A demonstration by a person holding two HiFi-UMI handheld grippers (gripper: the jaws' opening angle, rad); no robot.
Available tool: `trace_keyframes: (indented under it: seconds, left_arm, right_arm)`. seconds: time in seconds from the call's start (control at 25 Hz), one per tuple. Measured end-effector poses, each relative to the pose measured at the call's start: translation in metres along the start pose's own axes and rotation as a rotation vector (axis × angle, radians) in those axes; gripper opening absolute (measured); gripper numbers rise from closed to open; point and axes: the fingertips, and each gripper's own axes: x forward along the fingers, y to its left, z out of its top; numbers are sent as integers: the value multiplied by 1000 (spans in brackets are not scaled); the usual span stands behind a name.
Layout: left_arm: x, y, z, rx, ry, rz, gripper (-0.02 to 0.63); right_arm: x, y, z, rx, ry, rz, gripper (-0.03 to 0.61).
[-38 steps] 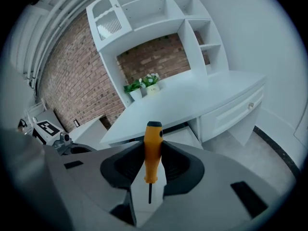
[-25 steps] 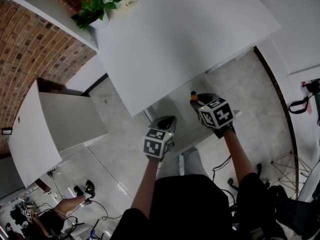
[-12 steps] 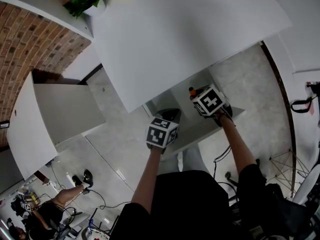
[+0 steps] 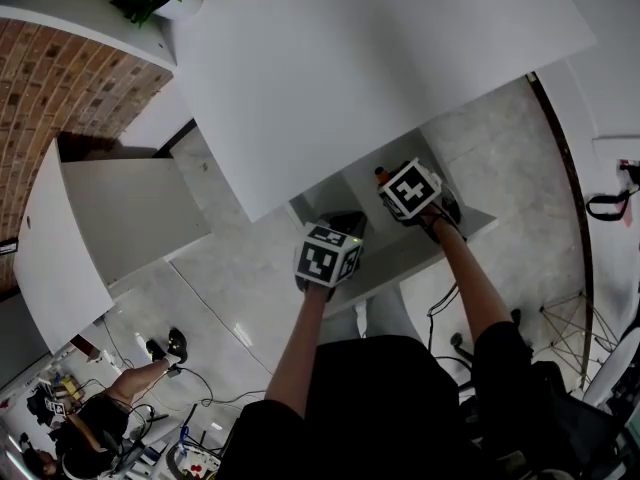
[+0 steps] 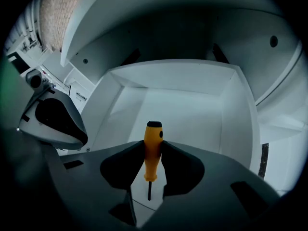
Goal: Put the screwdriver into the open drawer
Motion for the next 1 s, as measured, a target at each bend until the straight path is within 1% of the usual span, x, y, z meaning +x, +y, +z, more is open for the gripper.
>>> trace_keyframes:
  seconds: [0.12, 0.16, 0.32, 0.48, 0.56, 0.68, 0.8, 1.0]
  left_arm:
    - [3, 0, -2, -10, 6, -1, 9]
    - [4, 0, -3, -13, 7, -1, 8]
    - [7, 2, -7, -22, 14, 0, 8]
    - [9, 2, -10, -28, 22, -2, 8]
    - [10, 3, -12, -30, 24, 0, 8]
    - [10, 3, -14, -34, 25, 6, 9]
    - [10, 3, -15, -34, 26, 8, 9]
    - [10, 4, -17, -34, 28, 6, 8]
  right_arm:
    - [7, 19, 0, 35, -4, 87, 115]
    - [8, 21, -2, 42, 0, 93, 115]
    - [15, 17, -7, 32, 15, 66, 115]
    - [21, 21, -13, 41, 42, 79, 115]
    - [23, 19, -13, 28, 42, 63, 115]
    - [23, 4, -11, -10, 40, -16, 115]
    - [24, 0, -13, -11, 51, -39, 115]
    - [25, -2, -3, -49, 11, -73, 117]
